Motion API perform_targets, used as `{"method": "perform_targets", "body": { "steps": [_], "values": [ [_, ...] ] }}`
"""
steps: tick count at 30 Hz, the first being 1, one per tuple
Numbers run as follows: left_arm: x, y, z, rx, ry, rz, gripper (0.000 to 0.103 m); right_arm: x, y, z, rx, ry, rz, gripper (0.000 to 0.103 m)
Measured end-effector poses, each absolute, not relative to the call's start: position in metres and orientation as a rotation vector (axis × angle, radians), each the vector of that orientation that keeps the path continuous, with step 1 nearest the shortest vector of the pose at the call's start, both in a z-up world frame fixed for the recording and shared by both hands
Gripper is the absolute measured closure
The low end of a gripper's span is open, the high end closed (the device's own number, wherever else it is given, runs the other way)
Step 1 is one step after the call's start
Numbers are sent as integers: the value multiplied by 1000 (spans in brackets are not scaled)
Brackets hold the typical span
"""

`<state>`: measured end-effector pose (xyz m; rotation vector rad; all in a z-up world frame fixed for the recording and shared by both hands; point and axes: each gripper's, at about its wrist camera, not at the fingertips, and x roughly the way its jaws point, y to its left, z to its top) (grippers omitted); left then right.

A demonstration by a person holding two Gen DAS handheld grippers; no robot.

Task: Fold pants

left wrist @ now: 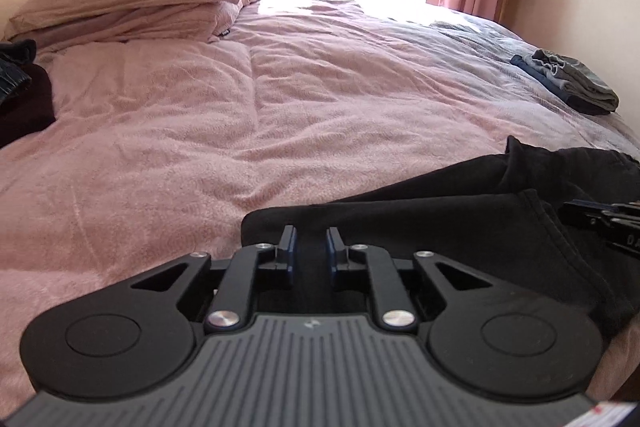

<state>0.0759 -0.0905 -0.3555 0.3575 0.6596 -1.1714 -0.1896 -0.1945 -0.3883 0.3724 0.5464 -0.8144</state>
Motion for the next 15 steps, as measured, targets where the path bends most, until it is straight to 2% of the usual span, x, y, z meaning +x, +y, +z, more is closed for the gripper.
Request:
{"method": "perform_targets", "body": {
  "steps": [3,6,9,13,15],
  "values": [
    [54,-56,-347,365,632,-1188,89,-219,-156,-377,352,531,-809,96],
    [36,-34,-352,389,614,-1187,89,-228,-131,-389,327,577,-796,96],
    [30,-31,-364,413,636,-1156,87,-221,-129,-409,309,659,-777,96],
    [20,-26,-347,379,647,-1132,87,-222,-125,-393,356,657,-784,95],
    [13,-21,-341,372,656,-1145,86,-233,-120,-385,397,615,-780,86]
  ]
}}
